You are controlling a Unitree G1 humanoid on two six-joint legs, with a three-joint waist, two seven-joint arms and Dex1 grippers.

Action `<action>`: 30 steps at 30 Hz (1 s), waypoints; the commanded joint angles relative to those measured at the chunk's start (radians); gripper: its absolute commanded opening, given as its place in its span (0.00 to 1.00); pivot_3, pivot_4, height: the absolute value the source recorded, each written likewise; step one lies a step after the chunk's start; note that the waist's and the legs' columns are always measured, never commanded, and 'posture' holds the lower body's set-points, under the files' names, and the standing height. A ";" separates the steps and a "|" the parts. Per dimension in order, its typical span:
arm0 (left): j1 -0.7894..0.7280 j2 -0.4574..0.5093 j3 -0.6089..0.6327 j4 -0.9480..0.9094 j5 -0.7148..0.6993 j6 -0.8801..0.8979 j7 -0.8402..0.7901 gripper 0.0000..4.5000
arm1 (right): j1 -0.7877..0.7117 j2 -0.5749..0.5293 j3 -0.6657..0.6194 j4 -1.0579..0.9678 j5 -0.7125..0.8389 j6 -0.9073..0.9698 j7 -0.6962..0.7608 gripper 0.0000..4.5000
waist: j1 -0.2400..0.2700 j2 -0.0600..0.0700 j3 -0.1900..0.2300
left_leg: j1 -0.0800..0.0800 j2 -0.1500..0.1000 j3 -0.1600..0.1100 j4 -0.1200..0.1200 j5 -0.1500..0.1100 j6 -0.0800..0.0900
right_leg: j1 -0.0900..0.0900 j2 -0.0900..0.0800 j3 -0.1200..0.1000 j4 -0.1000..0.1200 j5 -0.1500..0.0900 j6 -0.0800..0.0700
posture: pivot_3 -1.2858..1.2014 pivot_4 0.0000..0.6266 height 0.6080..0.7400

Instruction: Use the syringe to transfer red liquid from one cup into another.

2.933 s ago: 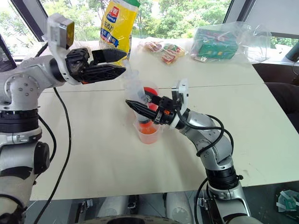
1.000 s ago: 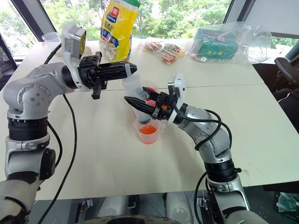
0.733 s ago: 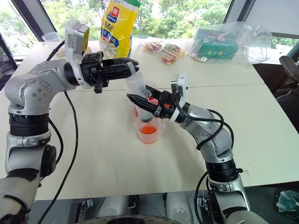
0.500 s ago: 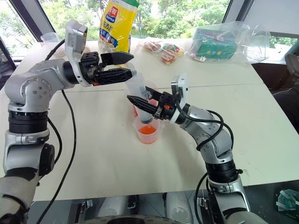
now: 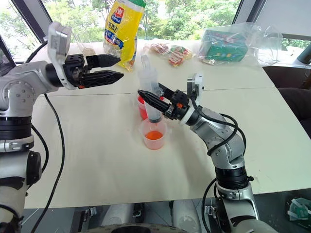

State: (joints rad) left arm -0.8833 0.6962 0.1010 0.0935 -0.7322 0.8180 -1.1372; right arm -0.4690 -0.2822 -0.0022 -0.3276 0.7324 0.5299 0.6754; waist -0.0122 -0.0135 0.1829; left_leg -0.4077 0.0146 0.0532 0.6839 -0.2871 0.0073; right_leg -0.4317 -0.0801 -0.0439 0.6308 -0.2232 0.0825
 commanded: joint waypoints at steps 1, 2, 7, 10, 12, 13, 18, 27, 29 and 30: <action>0.008 0.001 0.028 -0.057 -0.019 -0.005 0.011 0.99 | -0.065 -0.019 -0.040 -0.057 0.054 0.049 -0.039 0.31 | 0.000 0.000 0.000 | 0.000 0.000 0.000 0.000 0.000 0.000 | 0.000 0.000 0.000 0.000 0.000 0.000 | 0.52 0.24 1.00; 0.016 -0.002 0.027 -0.067 -0.021 -0.002 0.016 0.99 | -0.092 -0.028 -0.056 -0.061 0.077 0.088 -0.073 0.31 | 0.000 0.000 0.000 | 0.000 0.000 0.000 0.000 0.000 0.000 | 0.000 0.000 0.000 0.000 0.000 0.000 | 0.52 0.24 1.00; 0.064 0.001 0.014 -0.117 -0.016 -0.002 0.020 0.99 | -0.201 -0.080 -0.138 -0.035 0.158 0.257 -0.235 0.31 | 0.000 0.000 0.000 | 0.000 0.000 0.000 0.000 0.000 0.000 | 0.000 0.000 0.000 0.000 0.000 0.000 | 0.52 0.24 1.00; 0.109 0.006 0.010 -0.162 -0.015 -0.002 0.026 0.99 | -0.287 -0.146 -0.200 0.055 0.171 0.448 -0.390 0.31 | 0.000 0.000 0.000 | 0.000 0.000 0.000 0.000 0.000 0.000 | 0.000 -0.001 0.000 0.000 0.000 0.000 | 0.52 0.24 1.00; 0.167 0.015 -0.004 -0.217 0.000 -0.015 0.031 0.99 | -0.368 -0.209 -0.267 0.185 0.166 0.687 -0.534 0.31 | -0.001 0.000 0.000 | 0.000 0.000 0.001 0.000 0.000 0.000 | 0.000 -0.001 0.001 0.000 0.000 0.000 | 0.52 0.24 1.00; 0.185 0.017 -0.008 -0.234 0.005 -0.020 0.035 0.99 | -0.388 -0.237 -0.269 0.225 0.151 0.770 -0.562 0.31 | 0.001 0.000 0.000 | 0.000 0.000 0.001 0.000 0.000 0.000 | -0.001 -0.002 0.001 0.000 0.000 -0.001 | 0.52 0.24 1.00; 0.209 0.008 -0.001 -0.258 -0.002 -0.017 0.055 0.99 | -0.367 -0.276 -0.211 0.323 0.057 0.881 -0.572 0.31 | -0.001 0.000 0.000 | -0.001 0.000 0.001 -0.001 0.000 0.001 | -0.001 -0.002 0.001 -0.001 -0.001 -0.003 | 0.52 0.24 1.00; 0.293 0.026 -0.005 -0.364 -0.015 -0.006 0.084 0.99 | -0.291 -0.279 -0.124 0.424 -0.074 0.880 -0.502 0.31 | -0.002 0.000 0.000 | -0.002 0.000 0.002 -0.002 -0.001 0.001 | -0.002 -0.001 0.002 -0.001 0.000 -0.001 | 0.52 0.24 1.00; 0.311 0.033 -0.011 -0.382 -0.009 -0.013 0.082 0.99 | -0.282 -0.273 -0.121 0.427 -0.088 0.878 -0.485 0.31 | -0.002 0.000 0.000 | -0.002 0.000 0.002 -0.002 -0.001 0.001 | -0.002 -0.001 0.002 -0.001 0.000 -0.001 | 0.52 0.24 1.00; 0.316 0.034 -0.012 -0.389 -0.011 -0.013 0.084 0.99 | -0.278 -0.270 -0.120 0.424 -0.094 0.877 -0.478 0.31 | -0.002 0.000 0.000 | -0.002 0.000 0.002 -0.002 -0.001 0.001 | -0.002 -0.001 0.002 -0.001 0.000 -0.001 | 0.52 0.24 1.00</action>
State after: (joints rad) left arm -0.5606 0.7158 0.0847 -0.2576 -0.7403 0.8185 -1.0542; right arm -0.7400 -0.5484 -0.1176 0.1156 0.6503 1.4188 0.1833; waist -0.0141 -0.0132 0.1832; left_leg -0.4092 0.0144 0.0552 0.6821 -0.2880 0.0087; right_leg -0.4341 -0.0806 -0.0423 0.6297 -0.2229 0.0818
